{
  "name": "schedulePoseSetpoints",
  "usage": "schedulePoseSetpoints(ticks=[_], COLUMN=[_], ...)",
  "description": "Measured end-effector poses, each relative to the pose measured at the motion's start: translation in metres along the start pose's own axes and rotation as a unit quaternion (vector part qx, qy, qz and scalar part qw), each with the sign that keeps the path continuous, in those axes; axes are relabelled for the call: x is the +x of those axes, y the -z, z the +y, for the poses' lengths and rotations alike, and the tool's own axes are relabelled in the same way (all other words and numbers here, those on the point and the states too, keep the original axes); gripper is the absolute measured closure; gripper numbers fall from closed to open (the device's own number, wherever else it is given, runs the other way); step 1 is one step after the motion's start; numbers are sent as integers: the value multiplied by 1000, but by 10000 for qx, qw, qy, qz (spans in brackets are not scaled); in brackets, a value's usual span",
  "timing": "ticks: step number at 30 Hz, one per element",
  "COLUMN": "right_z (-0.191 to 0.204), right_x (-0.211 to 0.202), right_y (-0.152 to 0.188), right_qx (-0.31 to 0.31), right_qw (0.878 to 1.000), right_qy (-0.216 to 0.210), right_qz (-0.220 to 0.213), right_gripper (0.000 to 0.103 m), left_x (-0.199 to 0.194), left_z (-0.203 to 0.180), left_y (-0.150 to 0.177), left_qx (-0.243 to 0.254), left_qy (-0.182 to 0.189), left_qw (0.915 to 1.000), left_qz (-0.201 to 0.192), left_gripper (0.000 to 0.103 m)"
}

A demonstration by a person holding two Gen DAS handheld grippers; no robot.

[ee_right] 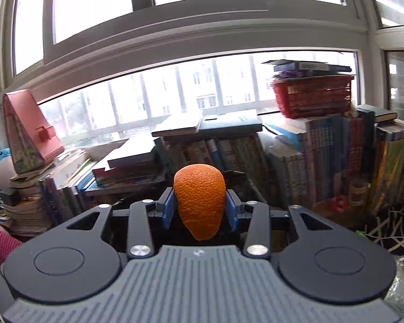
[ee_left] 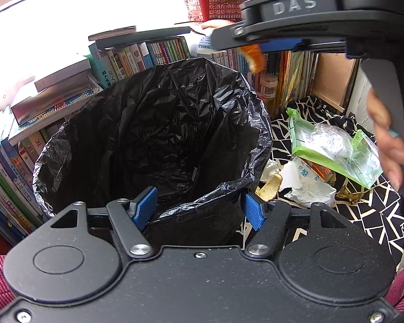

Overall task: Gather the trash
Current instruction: 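Carry the orange peel over the black bin and open the right gripper, then move the right gripper back to the clear plastic bag on the table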

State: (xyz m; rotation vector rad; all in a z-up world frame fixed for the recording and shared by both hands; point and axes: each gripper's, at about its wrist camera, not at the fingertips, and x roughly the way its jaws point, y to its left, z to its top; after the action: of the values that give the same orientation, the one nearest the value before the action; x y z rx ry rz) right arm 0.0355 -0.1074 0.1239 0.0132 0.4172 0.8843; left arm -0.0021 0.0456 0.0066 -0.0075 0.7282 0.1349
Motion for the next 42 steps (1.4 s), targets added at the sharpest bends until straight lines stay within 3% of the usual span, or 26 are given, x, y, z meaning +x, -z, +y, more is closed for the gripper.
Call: schedulePoseSetpoints(ticks=[3, 7, 19, 24, 30, 42], right_z=[13, 20, 9, 0, -13, -62], right_x=[11, 18, 22, 20, 19, 9], right_y=[8, 19, 23, 23, 22, 44], right_qx=[-104, -137, -13, 49, -62, 97], right_qw=[9996, 9987, 9979, 9960, 9859, 9649], right_qy=[-187, -309, 106, 489, 1330, 2428], right_qz=[209, 381, 635, 741, 1014, 995], right_gripper=[53, 36, 29, 26, 20, 18], left_x=[0, 0, 1, 1, 1, 1], left_z=[0, 0, 0, 0, 0, -4], left_y=[0, 0, 1, 0, 1, 1], left_qx=[-4, -1, 0, -1, 1, 61], left_qy=[-1, 1, 1, 2, 0, -35], left_qw=[10000, 10000, 10000, 10000, 10000, 10000], left_qz=[0, -3, -2, -1, -1, -2], left_gripper=[38, 38, 37, 37, 37, 36])
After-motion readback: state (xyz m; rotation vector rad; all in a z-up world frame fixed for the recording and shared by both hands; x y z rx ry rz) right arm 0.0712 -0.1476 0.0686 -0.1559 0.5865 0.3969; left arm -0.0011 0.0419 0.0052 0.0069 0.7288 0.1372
